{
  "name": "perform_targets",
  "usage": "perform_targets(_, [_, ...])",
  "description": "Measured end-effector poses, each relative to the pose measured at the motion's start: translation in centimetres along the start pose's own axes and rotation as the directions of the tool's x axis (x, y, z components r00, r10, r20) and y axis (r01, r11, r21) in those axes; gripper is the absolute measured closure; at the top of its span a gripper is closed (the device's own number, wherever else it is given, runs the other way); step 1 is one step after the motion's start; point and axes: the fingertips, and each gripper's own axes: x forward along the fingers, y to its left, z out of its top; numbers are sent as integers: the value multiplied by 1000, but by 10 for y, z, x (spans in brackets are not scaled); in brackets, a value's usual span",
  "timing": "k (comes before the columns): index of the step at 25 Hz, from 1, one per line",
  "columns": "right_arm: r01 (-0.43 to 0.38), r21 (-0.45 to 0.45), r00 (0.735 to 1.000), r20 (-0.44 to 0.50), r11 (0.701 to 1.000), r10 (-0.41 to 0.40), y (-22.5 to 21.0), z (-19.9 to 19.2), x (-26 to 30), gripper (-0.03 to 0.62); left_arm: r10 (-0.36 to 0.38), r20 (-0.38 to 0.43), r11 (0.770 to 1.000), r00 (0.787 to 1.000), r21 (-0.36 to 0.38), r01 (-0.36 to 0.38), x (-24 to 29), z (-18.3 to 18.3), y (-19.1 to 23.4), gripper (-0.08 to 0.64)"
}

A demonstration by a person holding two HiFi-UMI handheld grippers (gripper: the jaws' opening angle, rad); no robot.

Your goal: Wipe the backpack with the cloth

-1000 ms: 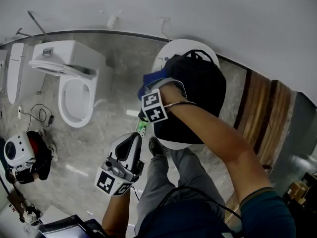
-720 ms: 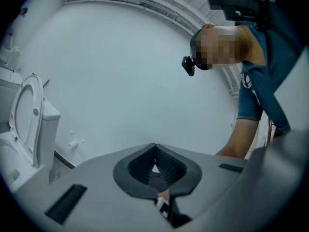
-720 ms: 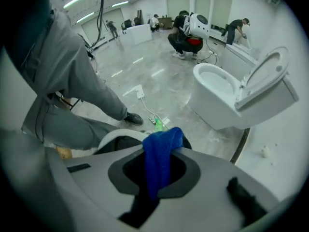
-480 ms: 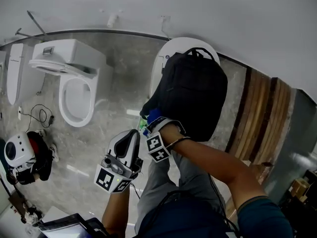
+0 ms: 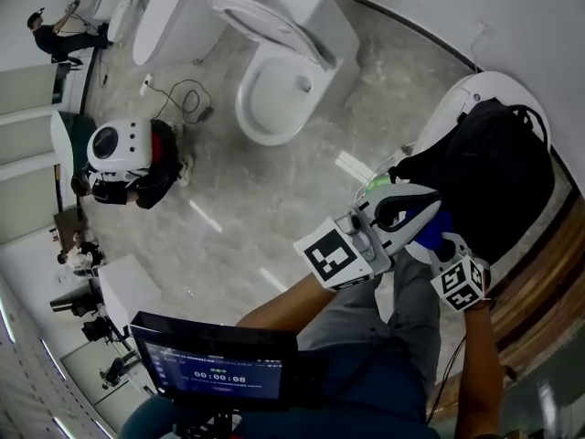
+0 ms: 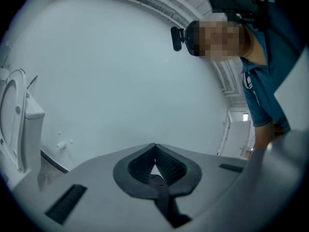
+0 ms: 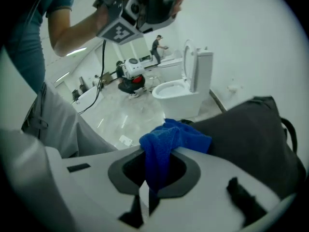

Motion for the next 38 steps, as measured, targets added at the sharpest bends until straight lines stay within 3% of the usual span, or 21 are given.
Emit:
perform_targets(3, [124, 159, 991, 31, 980, -131, -16, -35, -40, 563, -12, 1, 1000, 1000, 3, 12, 4, 1, -6, 557])
perform_targets(6, [299, 298, 951, -11, 907, -309, -43, -83, -86, 563, -26, -1, 1000, 1000, 2, 26, 8, 1, -12, 557])
perform_targets(10, [527, 404, 840, -109, 748, -532, -81, -140, -129, 563, -36, 8, 999, 999, -10, 36, 1, 1, -15, 557])
perform_targets(16, [639, 535, 682, -61, 553, -729, -167, -120, -166, 563, -6, -15, 1000, 1000, -1, 6, -11, 3, -4, 557])
perform_targets(18, [649, 557, 652, -56, 518, -756, -200, -114, -176, 563, -12, -18, 1000, 1000, -3, 12, -6, -1, -5, 557])
perform_targets(21, [657, 551, 636, -39, 515, -770, -252, -95, -171, 563, -14, -21, 1000, 1000, -6, 14, -3, -3, -3, 557])
perform_targets(23, [643, 554, 646, -20, 529, -763, -286, -77, -160, 563, -15, -19, 1000, 1000, -8, 14, -2, -3, -2, 557])
perform_targets(26, [617, 506, 703, -8, 603, -712, -314, -47, -129, 563, -20, -21, 1000, 1000, -14, 19, -3, -5, -2, 557])
perform_targets(28, [605, 428, 742, 1, 671, -670, -308, -26, -111, 563, -17, -21, 1000, 1000, -15, 17, -4, -4, -2, 557])
perform_targets(30, [598, 381, 758, 16, 705, -652, -289, -16, -108, 563, -11, -20, 1000, 1000, -12, 11, -6, -2, -1, 557])
perform_targets(32, [601, 381, 754, 21, 703, -657, -262, -24, -112, 563, -10, -17, 1000, 1000, -12, 10, -7, 0, 0, 557])
perform_targets(38, [590, 485, 706, 79, 646, -704, -164, -58, -128, 563, -21, -14, 1000, 1000, -6, 21, -12, 2, -2, 557])
